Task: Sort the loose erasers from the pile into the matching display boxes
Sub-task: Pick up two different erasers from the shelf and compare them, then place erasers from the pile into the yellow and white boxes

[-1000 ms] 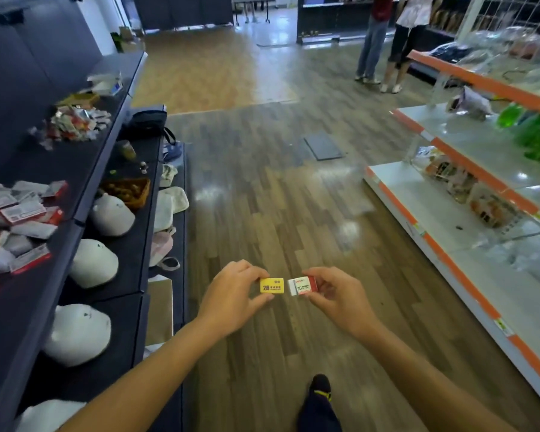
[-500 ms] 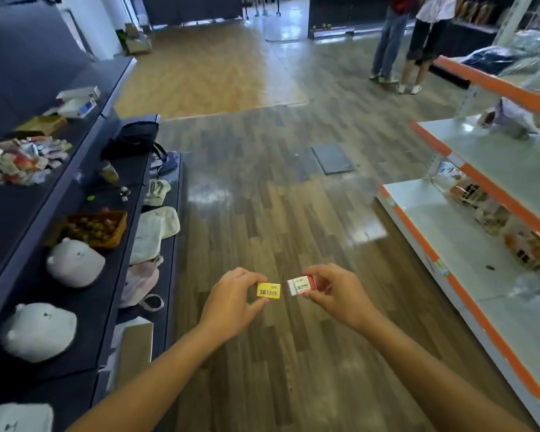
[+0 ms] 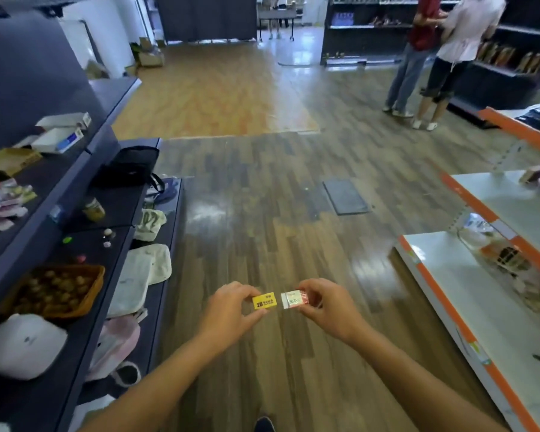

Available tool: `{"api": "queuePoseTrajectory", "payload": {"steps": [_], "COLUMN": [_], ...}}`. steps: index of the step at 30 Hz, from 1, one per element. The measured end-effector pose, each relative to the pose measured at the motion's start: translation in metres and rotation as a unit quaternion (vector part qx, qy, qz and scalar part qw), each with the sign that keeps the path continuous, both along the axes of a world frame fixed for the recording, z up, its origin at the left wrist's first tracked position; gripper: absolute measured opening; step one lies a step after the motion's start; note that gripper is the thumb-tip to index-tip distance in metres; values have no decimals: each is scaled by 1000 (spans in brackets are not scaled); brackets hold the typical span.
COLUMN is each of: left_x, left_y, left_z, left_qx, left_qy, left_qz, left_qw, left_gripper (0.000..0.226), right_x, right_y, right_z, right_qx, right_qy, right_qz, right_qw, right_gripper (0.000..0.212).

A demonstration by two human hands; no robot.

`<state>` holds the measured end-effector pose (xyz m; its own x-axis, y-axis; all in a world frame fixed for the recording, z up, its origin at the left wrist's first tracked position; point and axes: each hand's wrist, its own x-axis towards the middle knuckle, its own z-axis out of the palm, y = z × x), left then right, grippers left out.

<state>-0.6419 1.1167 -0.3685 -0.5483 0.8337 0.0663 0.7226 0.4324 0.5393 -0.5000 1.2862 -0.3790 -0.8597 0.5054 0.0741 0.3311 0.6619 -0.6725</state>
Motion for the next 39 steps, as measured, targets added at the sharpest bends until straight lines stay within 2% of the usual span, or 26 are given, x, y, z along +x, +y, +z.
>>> {"api": "queuePoseTrajectory", "payload": {"steps": [7, 16, 26, 34, 39], "left_x": [-108, -234, -364, -453, -528], "left_y": [54, 124, 204, 215, 209], "left_z": [6, -12, -5, -15, -18], "left_qx": [20, -1, 8, 4, 33], "left_qy": [-3, -3, -7, -4, -10], "left_qz": [47, 101, 217, 284, 325], "left_qw": [999, 995, 976, 959, 945], "left_gripper": [25, 25, 22, 25, 22], "right_x": [-121, -265, -435, -556, -652], "right_y": [58, 139, 249, 262, 260], "right_z": [11, -17, -7, -9, -13], "right_qx": [0, -24, -10, -15, 3], "right_qy": [11, -6, -33, -38, -34], "right_qz": [23, 91, 186, 266, 299], "right_qw": [1000, 995, 982, 963, 954], "right_gripper": [30, 28, 25, 27, 29]}}
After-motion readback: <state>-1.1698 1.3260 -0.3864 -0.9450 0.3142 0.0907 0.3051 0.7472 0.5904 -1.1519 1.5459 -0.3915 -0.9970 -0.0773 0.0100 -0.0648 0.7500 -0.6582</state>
